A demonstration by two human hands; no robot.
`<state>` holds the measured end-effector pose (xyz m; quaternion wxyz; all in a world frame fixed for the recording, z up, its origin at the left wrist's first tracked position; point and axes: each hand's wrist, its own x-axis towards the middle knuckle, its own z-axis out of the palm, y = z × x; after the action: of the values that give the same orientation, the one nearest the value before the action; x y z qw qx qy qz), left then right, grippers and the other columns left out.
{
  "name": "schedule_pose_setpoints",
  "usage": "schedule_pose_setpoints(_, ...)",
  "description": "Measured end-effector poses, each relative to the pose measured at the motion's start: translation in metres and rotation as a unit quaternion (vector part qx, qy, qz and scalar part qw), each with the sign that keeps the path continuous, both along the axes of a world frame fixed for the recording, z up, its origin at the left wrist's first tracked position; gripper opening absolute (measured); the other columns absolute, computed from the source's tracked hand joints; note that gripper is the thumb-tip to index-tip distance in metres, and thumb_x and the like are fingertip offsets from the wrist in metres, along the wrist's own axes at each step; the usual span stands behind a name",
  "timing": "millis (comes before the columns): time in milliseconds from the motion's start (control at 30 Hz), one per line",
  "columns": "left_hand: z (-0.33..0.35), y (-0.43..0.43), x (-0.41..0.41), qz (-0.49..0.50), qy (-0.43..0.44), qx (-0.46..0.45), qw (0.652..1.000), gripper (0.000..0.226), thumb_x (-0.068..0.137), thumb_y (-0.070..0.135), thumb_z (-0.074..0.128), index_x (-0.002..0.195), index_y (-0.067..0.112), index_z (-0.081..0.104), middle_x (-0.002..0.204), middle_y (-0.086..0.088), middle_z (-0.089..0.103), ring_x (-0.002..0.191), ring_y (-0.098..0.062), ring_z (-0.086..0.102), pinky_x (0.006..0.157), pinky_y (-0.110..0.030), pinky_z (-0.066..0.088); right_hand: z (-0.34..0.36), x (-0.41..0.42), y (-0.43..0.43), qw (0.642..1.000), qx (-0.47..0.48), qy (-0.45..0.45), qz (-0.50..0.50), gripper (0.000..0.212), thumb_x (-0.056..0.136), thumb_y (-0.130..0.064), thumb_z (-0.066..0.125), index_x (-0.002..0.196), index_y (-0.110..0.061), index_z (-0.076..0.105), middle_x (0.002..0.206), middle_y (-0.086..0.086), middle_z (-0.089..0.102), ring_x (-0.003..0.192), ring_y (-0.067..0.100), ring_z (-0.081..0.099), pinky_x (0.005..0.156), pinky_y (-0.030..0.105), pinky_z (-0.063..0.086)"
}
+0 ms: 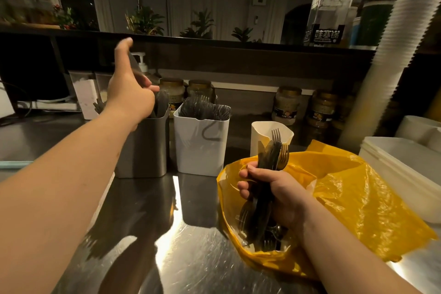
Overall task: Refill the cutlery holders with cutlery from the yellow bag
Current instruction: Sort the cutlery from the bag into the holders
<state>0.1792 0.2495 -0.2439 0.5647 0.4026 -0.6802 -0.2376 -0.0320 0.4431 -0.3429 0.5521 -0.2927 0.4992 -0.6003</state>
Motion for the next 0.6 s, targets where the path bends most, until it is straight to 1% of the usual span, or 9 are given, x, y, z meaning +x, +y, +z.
schedule_pose_setpoints(67,-0.005,-0.003,0.002,0.007,-0.039,0.014,0.999,0.097,0.084,-0.014,0.06,0.147,0.046,0.018,0.105,-0.013,0.058,0.095,-0.025,0.065,0.083,-0.037,0.057,0.0,0.0,0.0,1.0,-0.003,-0.001,0.0,0.021,0.1,-0.017,0.056,0.106,0.001,0.064,0.084,0.015,0.067,0.07,0.024,0.068,0.063,0.031,0.058)
schedule_pose_setpoints(100,-0.008,-0.005,0.002,0.013,-0.061,0.01,0.998,0.09,0.085,-0.012,0.061,0.144,0.043,0.021,0.102,-0.012,0.059,0.092,-0.024,0.064,0.08,-0.037,0.056,-0.001,0.0,-0.001,1.0,-0.003,-0.002,0.001,0.021,0.1,-0.017,0.056,0.106,0.001,0.064,0.084,0.015,0.067,0.071,0.024,0.068,0.064,0.031,0.058)
schedule_pose_setpoints(167,-0.011,-0.006,0.002,0.021,-0.122,-0.001,0.992,0.078,0.087,-0.008,0.062,0.141,0.036,0.026,0.095,-0.009,0.062,0.086,-0.021,0.062,0.071,-0.032,0.049,-0.001,-0.001,-0.001,1.0,-0.002,0.0,0.002,0.021,0.099,-0.018,0.056,0.104,0.001,0.065,0.085,0.016,0.067,0.072,0.025,0.068,0.066,0.032,0.058)
schedule_pose_setpoints(233,-0.014,-0.01,0.002,0.021,-0.176,-0.003,0.984,0.069,0.086,-0.009,0.061,0.136,0.03,0.033,0.091,-0.005,0.063,0.084,-0.02,0.061,0.069,-0.03,0.045,-0.002,-0.001,-0.001,1.0,0.002,0.007,0.002,0.023,0.099,-0.02,0.057,0.102,0.001,0.067,0.086,0.017,0.067,0.073,0.026,0.068,0.067,0.032,0.058)
schedule_pose_setpoints(333,-0.018,-0.012,0.001,0.034,-0.234,-0.013,0.972,0.052,0.087,-0.008,0.063,0.127,0.022,0.047,0.097,-0.002,0.062,0.097,-0.026,0.059,0.078,-0.037,0.048,-0.001,-0.001,-0.001,1.0,0.005,0.004,0.0,0.023,0.099,-0.019,0.057,0.104,0.001,0.066,0.086,0.017,0.067,0.072,0.026,0.067,0.066,0.032,0.058)
schedule_pose_setpoints(400,-0.019,-0.013,0.0,0.059,-0.254,-0.032,0.965,0.048,0.087,-0.003,0.067,0.129,0.017,0.054,0.108,-0.006,0.061,0.106,-0.031,0.057,0.087,-0.042,0.051,-0.001,-0.001,-0.001,1.0,0.005,0.0,0.001,0.023,0.099,-0.019,0.056,0.106,0.002,0.065,0.085,0.017,0.067,0.072,0.026,0.067,0.065,0.031,0.058)
schedule_pose_setpoints(500,-0.016,-0.015,-0.001,0.106,-0.252,-0.061,0.96,0.046,0.088,0.012,0.073,0.132,0.012,0.059,0.127,-0.015,0.056,0.12,-0.036,0.051,0.099,-0.047,0.047,-0.001,-0.002,-0.001,1.0,0.003,-0.002,0.0,0.024,0.099,-0.02,0.057,0.107,0.002,0.064,0.085,0.017,0.066,0.072,0.026,0.067,0.065,0.031,0.058)
schedule_pose_setpoints(567,-0.016,-0.009,-0.002,0.116,-0.23,-0.118,0.959,0.051,0.087,0.015,0.074,0.136,0.012,0.059,0.129,-0.015,0.053,0.125,-0.036,0.045,0.104,-0.045,0.042,-0.002,-0.002,-0.001,1.0,0.001,-0.007,-0.003,0.024,0.1,-0.02,0.056,0.106,0.002,0.065,0.085,0.017,0.066,0.071,0.025,0.067,0.065,0.031,0.058)
schedule_pose_setpoints(600,-0.017,-0.003,-0.004,0.11,-0.216,-0.163,0.956,0.051,0.086,0.014,0.074,0.135,0.012,0.06,0.126,-0.014,0.054,0.123,-0.035,0.044,0.102,-0.042,0.041,-0.002,-0.002,-0.001,1.0,0.001,-0.011,-0.005,0.025,0.1,-0.021,0.056,0.105,0.002,0.065,0.085,0.016,0.066,0.071,0.025,0.067,0.065,0.031,0.058)
